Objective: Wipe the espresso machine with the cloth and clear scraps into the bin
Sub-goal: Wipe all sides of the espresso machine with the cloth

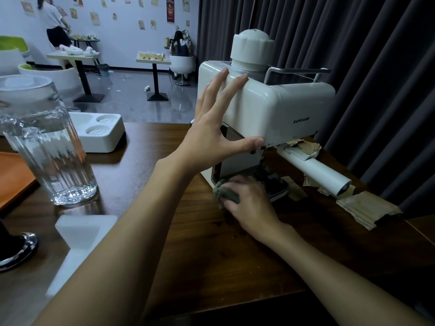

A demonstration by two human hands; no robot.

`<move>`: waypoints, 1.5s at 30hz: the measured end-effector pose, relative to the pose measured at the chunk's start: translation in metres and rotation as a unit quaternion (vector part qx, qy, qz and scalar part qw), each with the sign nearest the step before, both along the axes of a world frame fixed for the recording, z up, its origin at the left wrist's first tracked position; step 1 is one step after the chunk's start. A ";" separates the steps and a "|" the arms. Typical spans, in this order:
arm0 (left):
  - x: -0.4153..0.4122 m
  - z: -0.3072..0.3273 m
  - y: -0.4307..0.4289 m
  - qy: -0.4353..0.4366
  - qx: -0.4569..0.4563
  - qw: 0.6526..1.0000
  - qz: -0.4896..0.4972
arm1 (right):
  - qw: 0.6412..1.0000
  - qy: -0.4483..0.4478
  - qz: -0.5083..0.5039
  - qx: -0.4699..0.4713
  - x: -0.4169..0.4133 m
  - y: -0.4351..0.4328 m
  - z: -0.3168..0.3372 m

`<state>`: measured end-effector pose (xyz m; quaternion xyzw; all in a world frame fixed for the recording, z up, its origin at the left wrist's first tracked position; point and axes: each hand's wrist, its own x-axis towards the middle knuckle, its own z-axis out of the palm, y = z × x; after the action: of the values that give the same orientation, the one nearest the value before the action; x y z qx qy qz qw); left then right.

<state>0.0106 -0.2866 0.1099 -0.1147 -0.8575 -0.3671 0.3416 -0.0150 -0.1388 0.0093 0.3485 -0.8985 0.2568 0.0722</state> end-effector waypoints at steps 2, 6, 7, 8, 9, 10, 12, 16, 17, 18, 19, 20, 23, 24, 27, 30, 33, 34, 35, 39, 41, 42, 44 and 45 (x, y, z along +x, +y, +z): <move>0.000 0.001 0.000 -0.003 0.000 1.000 -0.001 | 0.994 -0.074 -0.049 -0.055 -0.019 0.006 0.004; -0.001 0.000 0.002 -0.003 -0.004 1.000 0.000 | 0.988 -0.080 -0.105 -0.086 -0.049 0.007 0.006; -0.001 0.000 0.002 -0.001 -0.003 1.000 0.002 | 0.988 -0.089 -0.099 -0.082 -0.047 0.003 0.005; -0.001 0.000 0.002 0.001 -0.003 1.000 0.003 | 0.989 -0.094 -0.082 -0.084 -0.044 -0.001 0.002; -0.001 0.000 0.002 0.002 -0.003 1.000 0.004 | 0.989 -0.095 -0.063 -0.089 -0.041 -0.004 -0.002; -0.001 -0.001 0.002 0.004 -0.003 1.000 0.005 | 0.991 -0.088 -0.046 -0.090 -0.039 -0.006 -0.003; -0.001 -0.001 0.001 0.004 -0.004 1.000 0.005 | 0.993 -0.079 -0.040 -0.079 -0.047 -0.001 -0.005; 0.000 0.001 0.001 -0.004 -0.004 1.000 0.005 | 0.981 -0.085 -0.156 -0.076 -0.075 0.018 0.002; 0.000 0.001 0.001 -0.004 -0.003 1.000 0.005 | 0.979 -0.087 -0.170 -0.072 -0.074 0.017 0.003; -0.001 0.001 0.001 -0.002 -0.001 1.000 0.004 | 0.981 -0.088 -0.156 -0.077 -0.071 0.014 0.002; -0.001 0.000 0.001 0.000 0.000 1.000 0.004 | 0.984 -0.094 -0.122 -0.085 -0.063 0.008 0.001; -0.001 0.000 0.001 0.002 0.000 1.000 0.003 | 0.987 -0.102 -0.082 -0.093 -0.054 0.004 -0.001; -0.002 -0.001 0.001 -0.001 -0.001 1.000 0.001 | 0.988 -0.119 -0.037 -0.092 -0.045 0.004 -0.002; -0.001 -0.001 0.002 -0.002 -0.003 1.000 0.001 | 0.987 -0.123 -0.053 -0.091 -0.049 0.009 0.001; -0.001 -0.001 0.002 -0.001 -0.003 1.000 0.002 | 0.979 -0.095 -0.149 -0.101 -0.061 0.023 0.006; -0.001 -0.001 0.002 -0.001 -0.003 1.000 0.002 | 0.985 -0.097 -0.099 -0.106 -0.047 0.018 0.004; -0.001 -0.001 0.001 -0.003 -0.001 1.000 0.000 | 0.991 -0.096 -0.049 -0.080 -0.037 0.020 0.000; -0.001 -0.001 0.001 -0.004 -0.002 1.000 0.000 | 0.988 -0.108 -0.068 -0.086 -0.041 0.025 0.002; 0.000 -0.001 0.001 -0.004 -0.003 1.000 0.000 | 0.980 -0.136 -0.100 -0.106 -0.048 0.030 0.005; -0.001 -0.001 0.002 -0.006 -0.004 1.000 0.002 | 0.958 -0.177 -0.174 -0.142 -0.059 0.041 0.006; -0.001 -0.001 0.002 -0.002 -0.004 1.000 0.002 | 0.976 -0.121 -0.129 -0.126 -0.043 0.031 0.001; -0.002 -0.001 0.002 -0.001 -0.004 1.000 0.002 | 0.983 -0.102 -0.097 -0.119 -0.032 0.027 -0.002; -0.001 -0.002 0.001 -0.002 -0.005 1.000 0.002 | 0.988 -0.096 -0.053 -0.111 -0.017 0.023 -0.007; -0.001 -0.002 0.002 -0.003 -0.005 1.000 0.000 | 0.988 -0.098 -0.047 -0.113 -0.017 0.025 -0.008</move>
<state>0.0098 -0.2850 0.1081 -0.1151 -0.8605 -0.3628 0.3387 -0.0324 -0.1139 0.0012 0.2683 -0.8821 0.3856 0.0345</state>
